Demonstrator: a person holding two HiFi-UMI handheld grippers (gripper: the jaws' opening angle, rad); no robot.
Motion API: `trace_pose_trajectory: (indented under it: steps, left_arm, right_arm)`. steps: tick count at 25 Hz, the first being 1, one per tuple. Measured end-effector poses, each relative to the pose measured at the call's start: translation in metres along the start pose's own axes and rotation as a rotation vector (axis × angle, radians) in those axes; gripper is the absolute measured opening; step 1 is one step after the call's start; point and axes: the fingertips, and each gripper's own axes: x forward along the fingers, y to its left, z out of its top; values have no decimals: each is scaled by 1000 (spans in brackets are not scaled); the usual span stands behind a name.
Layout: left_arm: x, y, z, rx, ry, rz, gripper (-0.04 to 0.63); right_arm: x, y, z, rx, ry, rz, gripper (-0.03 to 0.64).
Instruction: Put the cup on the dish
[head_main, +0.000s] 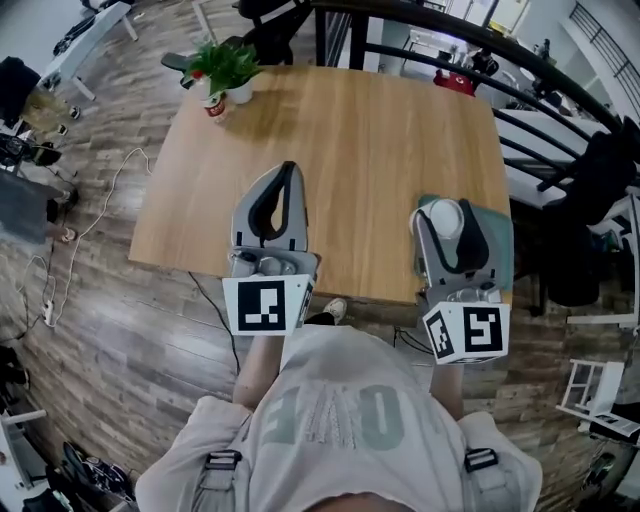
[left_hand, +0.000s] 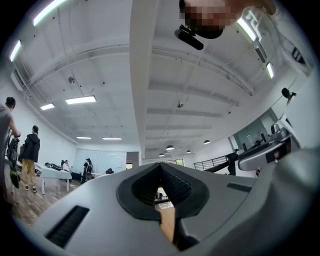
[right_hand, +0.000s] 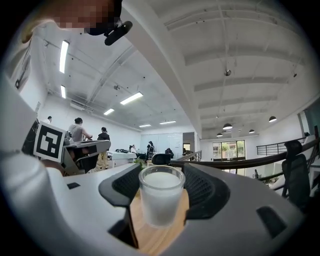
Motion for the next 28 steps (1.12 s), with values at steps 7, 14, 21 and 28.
trace_pose_trajectory:
  steps: [7,14,21,28]
  left_arm:
    - [32,26,-27,-33,29,-19,8]
    - [81,-1,-47,-58,53,-131,8]
    - [116,-68,-58,-85,74,-222,8]
    - [141,-141,-66,-146,102,-332,8]
  right_arm:
    - [58,10,-4,-8,11,21,275]
    - [81,-13,-12,13,39,-41,275]
    - [75,-68,-36,33,116,-85,275]
    - [65,-130,-70,16,217,-140,275]
